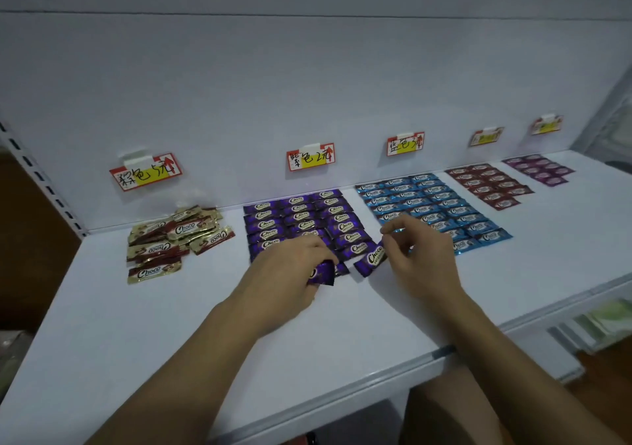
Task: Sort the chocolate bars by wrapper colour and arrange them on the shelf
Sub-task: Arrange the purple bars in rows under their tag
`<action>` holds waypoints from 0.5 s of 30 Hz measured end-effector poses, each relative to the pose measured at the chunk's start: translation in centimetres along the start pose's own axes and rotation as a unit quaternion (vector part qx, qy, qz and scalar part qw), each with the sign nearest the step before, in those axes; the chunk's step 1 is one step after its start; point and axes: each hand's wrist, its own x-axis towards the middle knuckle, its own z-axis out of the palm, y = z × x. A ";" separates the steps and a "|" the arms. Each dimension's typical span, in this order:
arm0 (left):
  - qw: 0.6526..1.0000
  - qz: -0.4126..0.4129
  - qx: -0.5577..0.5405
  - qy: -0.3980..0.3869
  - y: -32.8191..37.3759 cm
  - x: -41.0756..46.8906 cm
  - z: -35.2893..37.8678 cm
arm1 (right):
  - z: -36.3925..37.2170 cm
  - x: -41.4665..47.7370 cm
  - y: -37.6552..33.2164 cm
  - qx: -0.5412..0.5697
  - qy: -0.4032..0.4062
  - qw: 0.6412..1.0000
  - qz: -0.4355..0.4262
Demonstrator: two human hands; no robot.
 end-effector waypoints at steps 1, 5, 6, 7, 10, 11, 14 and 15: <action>1.000 -0.002 0.017 -0.011 0.2 0.1 0.3 | 0.2 -0.2 0.1 -0.018 0.009 1.000 0.007; 0.998 -0.016 0.055 -0.039 0.4 0.0 0.7 | 0.5 -0.5 0.0 -0.108 0.006 0.994 -0.016; 0.997 -0.018 0.061 -0.042 0.4 -0.1 0.7 | 0.5 -0.5 0.0 -0.132 0.011 0.991 -0.025; 0.997 -0.020 0.066 -0.042 0.4 -0.1 0.7 | 0.4 -0.6 0.1 -0.154 0.021 0.987 -0.032; 0.997 -0.021 0.072 -0.030 0.4 -0.1 0.7 | 0.2 -0.6 0.5 -0.174 0.048 0.982 -0.061; 0.997 -0.022 0.072 -0.029 0.4 -0.1 0.7 | 0.2 -0.7 0.7 -0.164 0.045 0.982 -0.077; 0.996 -0.023 0.076 -0.029 0.3 -0.1 0.8 | 0.2 -1.0 0.7 -0.132 -0.017 0.984 -0.120; 0.996 -0.022 0.075 -0.029 0.3 -0.1 0.8 | 0.2 -1.2 0.6 -0.137 -0.041 0.982 -0.126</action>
